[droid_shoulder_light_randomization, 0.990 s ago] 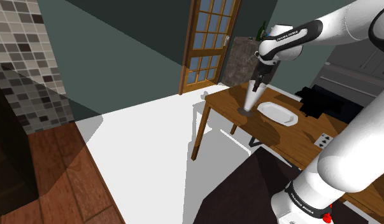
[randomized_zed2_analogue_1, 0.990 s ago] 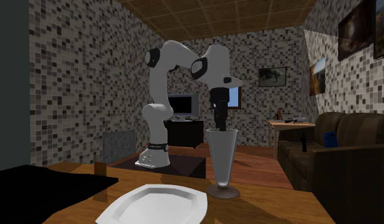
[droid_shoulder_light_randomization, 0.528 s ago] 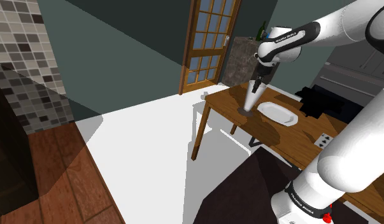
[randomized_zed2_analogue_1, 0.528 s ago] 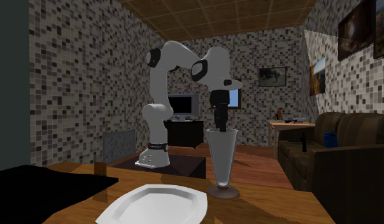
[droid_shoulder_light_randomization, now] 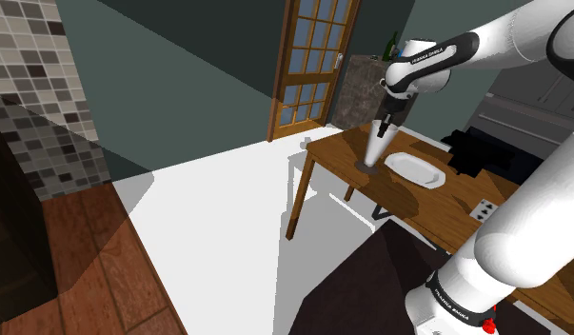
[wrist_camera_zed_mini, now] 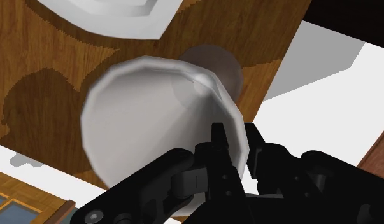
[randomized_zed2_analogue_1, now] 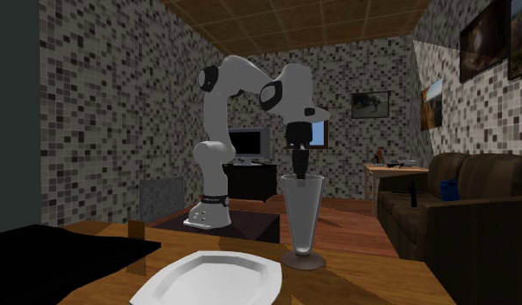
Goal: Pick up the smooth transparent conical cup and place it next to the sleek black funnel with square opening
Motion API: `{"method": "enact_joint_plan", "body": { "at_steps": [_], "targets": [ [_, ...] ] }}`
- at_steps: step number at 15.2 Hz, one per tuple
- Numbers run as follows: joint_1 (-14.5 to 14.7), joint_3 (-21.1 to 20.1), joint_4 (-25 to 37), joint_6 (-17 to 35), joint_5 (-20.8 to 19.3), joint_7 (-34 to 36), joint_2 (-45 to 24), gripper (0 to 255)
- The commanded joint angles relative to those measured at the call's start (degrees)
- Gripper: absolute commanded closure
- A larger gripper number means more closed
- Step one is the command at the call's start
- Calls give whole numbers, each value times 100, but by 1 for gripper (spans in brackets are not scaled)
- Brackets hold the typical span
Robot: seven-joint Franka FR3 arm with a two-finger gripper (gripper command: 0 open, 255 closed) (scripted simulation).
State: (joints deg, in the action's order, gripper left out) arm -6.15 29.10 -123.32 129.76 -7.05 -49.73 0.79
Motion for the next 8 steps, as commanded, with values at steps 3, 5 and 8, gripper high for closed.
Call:
{"method": "enact_joint_plan", "body": {
  "at_steps": [3, 5, 8],
  "targets": [
    [-3, 4, -9, 4, 0, -3, -8, 255],
    [2, -4, 78, -149, -31, 11, 65, 255],
    [9, -16, 218, -379, -71, 26, 163, 255]
  ]
}}
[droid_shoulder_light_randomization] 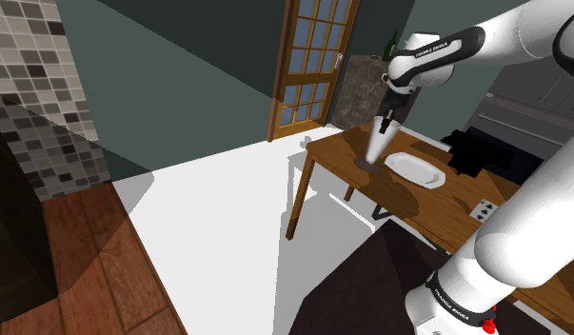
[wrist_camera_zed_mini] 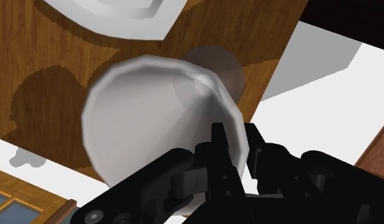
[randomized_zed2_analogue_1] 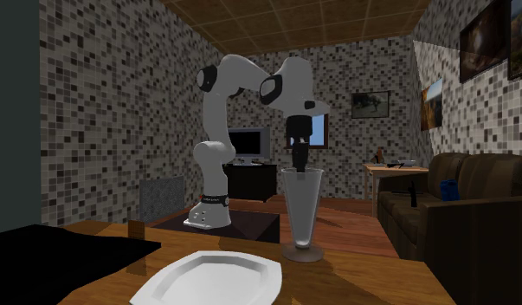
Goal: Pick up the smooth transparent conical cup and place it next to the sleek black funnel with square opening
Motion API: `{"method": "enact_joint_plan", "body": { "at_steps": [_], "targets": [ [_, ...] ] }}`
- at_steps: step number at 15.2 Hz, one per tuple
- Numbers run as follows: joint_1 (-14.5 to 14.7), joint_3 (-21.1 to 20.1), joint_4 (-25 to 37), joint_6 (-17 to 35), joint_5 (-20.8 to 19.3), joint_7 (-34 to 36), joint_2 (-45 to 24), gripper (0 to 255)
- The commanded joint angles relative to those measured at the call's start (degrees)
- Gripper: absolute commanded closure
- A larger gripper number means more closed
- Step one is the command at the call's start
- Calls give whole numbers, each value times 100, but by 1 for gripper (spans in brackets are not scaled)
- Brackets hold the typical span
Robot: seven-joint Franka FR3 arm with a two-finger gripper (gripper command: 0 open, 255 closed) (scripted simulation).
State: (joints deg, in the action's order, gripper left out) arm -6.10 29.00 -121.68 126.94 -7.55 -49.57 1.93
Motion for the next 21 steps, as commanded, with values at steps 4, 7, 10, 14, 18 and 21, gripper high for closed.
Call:
{"method": "enact_joint_plan", "body": {
  "at_steps": [4, 7, 10, 14, 18, 21],
  "targets": [
    [13, -25, 259, -403, -61, 21, 162, 255],
    [20, -39, 424, -633, -82, 23, 232, 255],
    [27, -53, 601, -862, -96, 21, 289, 255],
    [36, -71, 853, -1167, -106, 10, 347, 255],
    [45, -86, 1126, -1472, -106, -8, 383, 255],
    [52, -96, 1345, -1701, -100, -26, 395, 255]
  ]
}}
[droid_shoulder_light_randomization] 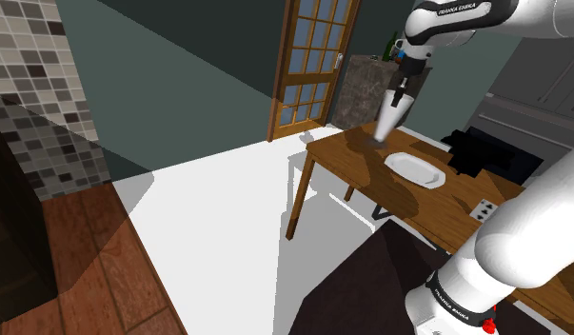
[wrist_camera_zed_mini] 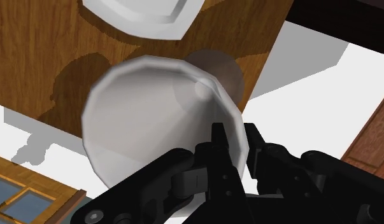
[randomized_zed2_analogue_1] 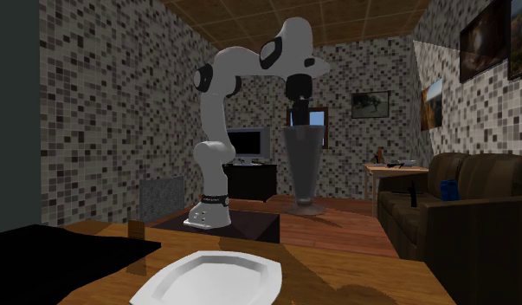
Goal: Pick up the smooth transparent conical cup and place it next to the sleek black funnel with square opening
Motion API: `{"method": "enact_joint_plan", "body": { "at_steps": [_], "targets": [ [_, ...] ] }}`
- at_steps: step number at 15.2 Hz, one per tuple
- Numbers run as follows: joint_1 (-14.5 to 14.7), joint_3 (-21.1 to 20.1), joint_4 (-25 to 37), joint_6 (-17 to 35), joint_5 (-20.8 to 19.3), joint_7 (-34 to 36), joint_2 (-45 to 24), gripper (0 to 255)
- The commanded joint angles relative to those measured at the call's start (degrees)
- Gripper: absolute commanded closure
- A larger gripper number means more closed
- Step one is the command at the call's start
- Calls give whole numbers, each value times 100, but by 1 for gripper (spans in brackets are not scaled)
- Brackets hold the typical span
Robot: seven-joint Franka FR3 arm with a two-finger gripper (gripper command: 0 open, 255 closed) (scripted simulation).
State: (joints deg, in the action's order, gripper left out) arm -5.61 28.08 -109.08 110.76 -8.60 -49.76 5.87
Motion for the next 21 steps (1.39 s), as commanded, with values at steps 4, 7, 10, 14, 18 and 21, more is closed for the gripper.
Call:
{"method": "enact_joint_plan", "body": {
  "at_steps": [4, 7, 10, 14, 18, 21],
  "targets": [
    [11, -13, 397, -389, 21, -38, -4, 255],
    [16, -17, 646, -620, 39, -66, -22, 255],
    [20, -18, 909, -853, 61, -98, -54, 255],
    [22, -14, 1284, -1167, 100, -148, -118, 255],
    [19, -3, 1691, -1488, 150, -208, -209, 255],
    [12, 11, 2019, -1734, 195, -258, -297, 255]
  ]
}}
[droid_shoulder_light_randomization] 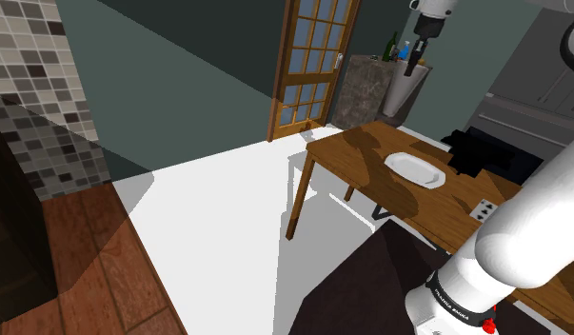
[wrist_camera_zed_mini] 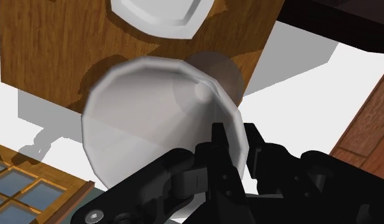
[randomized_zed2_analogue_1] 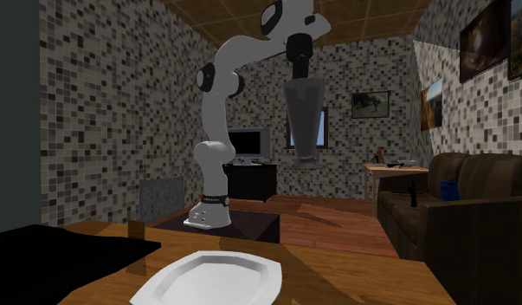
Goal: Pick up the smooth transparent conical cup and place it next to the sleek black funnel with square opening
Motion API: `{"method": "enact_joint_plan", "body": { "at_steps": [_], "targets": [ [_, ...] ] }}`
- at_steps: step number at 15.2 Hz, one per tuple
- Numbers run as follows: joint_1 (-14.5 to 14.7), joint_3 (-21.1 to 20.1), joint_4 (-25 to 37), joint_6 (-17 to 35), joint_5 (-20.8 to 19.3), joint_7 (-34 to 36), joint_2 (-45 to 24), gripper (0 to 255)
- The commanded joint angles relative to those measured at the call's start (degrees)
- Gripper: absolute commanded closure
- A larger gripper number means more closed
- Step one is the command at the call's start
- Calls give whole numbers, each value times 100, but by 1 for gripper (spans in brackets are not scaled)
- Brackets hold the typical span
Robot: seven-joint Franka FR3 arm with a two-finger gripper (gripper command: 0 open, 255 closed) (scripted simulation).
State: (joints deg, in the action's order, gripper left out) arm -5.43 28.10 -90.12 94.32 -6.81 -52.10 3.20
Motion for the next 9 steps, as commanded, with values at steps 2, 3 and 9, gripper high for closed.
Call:
{"method": "enact_joint_plan", "body": {
  "at_steps": [2, 3, 9],
  "targets": [
    [-13, 20, 354, -258, 52, -62, -99, 255],
    [-18, 27, 474, -344, 71, -82, -136, 255],
    [-100, 115, 922, -684, 139, -279, -239, 255]
  ]
}}
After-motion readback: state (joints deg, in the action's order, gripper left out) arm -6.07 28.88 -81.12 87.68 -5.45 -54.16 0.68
